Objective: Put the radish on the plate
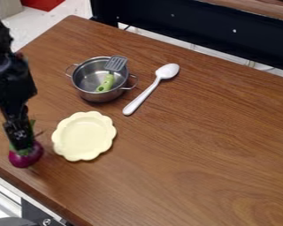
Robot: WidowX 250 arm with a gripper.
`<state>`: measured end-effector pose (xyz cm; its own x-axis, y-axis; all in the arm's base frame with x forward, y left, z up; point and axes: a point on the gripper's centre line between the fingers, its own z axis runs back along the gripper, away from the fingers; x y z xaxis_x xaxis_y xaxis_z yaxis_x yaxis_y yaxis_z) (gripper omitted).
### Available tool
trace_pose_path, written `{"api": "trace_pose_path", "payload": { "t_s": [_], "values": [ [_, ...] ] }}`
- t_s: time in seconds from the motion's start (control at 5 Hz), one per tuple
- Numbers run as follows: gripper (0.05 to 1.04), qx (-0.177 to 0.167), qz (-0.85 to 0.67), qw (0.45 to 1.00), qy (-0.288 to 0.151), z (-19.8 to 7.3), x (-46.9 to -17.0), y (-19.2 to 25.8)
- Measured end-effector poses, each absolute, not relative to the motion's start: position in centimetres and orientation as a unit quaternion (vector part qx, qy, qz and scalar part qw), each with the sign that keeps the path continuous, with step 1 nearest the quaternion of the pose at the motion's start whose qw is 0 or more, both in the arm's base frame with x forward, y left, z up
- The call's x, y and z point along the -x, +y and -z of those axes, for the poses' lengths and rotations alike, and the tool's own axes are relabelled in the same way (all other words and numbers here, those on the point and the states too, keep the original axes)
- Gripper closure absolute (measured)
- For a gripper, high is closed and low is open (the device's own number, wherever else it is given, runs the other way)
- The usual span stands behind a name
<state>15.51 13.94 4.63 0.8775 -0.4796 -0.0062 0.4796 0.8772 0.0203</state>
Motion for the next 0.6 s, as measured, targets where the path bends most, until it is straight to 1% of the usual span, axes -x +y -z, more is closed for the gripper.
{"api": "trace_pose_path", "payload": {
  "t_s": [0.2, 0.6],
  "values": [
    [0.087, -0.022, 0.234, 0.972, -0.007, -4.32, -15.97, 13.63],
    [0.087, -0.028, 0.225, 0.974, -0.018, -4.30, -16.40, 13.70]
  ]
}}
